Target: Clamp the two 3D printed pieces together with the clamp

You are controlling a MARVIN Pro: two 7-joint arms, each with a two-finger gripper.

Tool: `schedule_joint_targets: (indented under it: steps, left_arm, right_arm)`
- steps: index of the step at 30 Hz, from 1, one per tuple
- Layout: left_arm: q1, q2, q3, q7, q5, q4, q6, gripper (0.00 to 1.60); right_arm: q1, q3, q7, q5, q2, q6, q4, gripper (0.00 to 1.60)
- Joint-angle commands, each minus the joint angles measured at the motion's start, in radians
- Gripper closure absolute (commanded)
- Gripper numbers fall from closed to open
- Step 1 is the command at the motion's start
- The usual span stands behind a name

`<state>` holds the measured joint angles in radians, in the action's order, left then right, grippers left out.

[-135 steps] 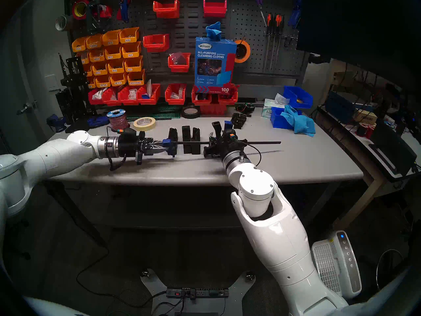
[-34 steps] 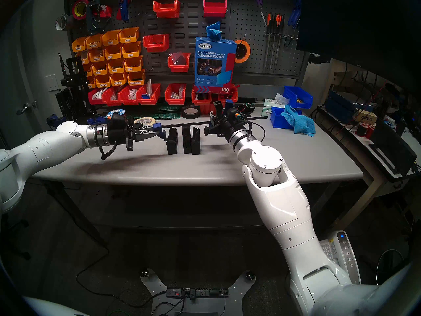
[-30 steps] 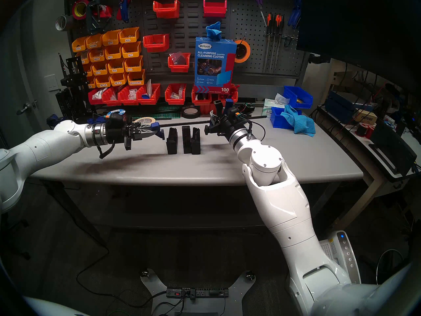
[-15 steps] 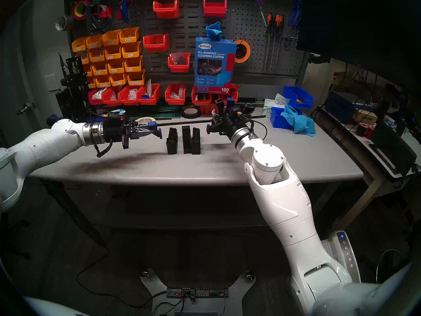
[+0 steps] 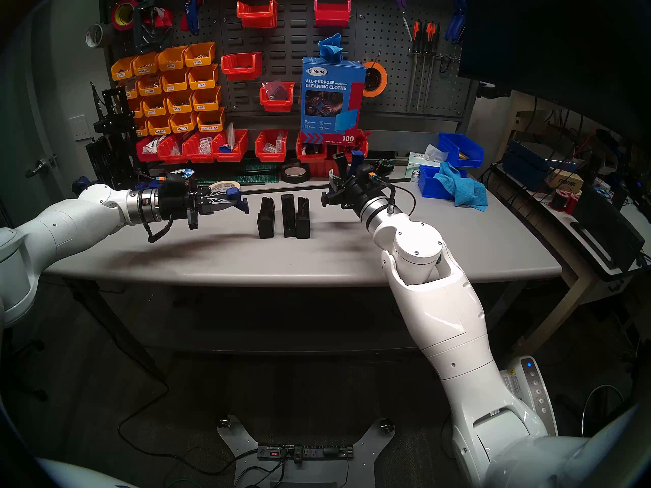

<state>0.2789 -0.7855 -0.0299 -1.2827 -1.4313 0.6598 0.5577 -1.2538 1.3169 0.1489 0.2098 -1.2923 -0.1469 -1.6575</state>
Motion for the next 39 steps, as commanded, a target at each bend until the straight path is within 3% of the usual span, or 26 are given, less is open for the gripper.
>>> schedule_joint_targets:
  steps: [1,18,21,23,24,28,30,39]
  left_arm:
    - [-0.017,-0.025,-0.002,-0.101,-0.001,-0.035,-0.004,1.6]
    - [0.004,-0.118,-0.016,-0.128,-0.002,-0.178,-0.011,1.6]
    - [0.004,-0.115,-0.026,-0.096,0.007,-0.165,-0.011,1.6]
    - [0.007,-0.131,-0.019,-0.132,-0.002,-0.197,-0.013,1.6]
    - [0.005,-0.121,-0.027,-0.097,0.007,-0.174,-0.012,1.6]
    - [0.006,-0.14,-0.023,-0.138,0.0,-0.211,-0.016,1.6]
    - [0.003,-0.135,-0.031,-0.107,0.007,-0.196,-0.017,1.6]
    - [0.0,-0.155,-0.031,-0.126,0.007,-0.225,-0.022,1.6]
  right_arm:
    - [0.01,0.008,0.004,0.008,0.0,-0.003,-0.041,1.6]
    - [0.016,-0.001,0.009,0.016,-0.003,-0.017,-0.04,1.6]
    - [0.018,-0.002,0.01,0.016,-0.004,-0.02,-0.039,1.6]
    - [0.02,-0.002,0.011,0.016,-0.005,-0.023,-0.038,1.6]
    - [0.021,-0.002,0.012,0.016,-0.006,-0.024,-0.037,1.6]
    - [0.031,-0.005,0.017,0.017,-0.01,-0.032,-0.026,1.6]
    - [0.034,-0.005,0.019,0.017,-0.012,-0.034,-0.022,1.6]
    - [0.044,-0.007,0.028,0.021,-0.017,-0.04,-0.007,1.6]
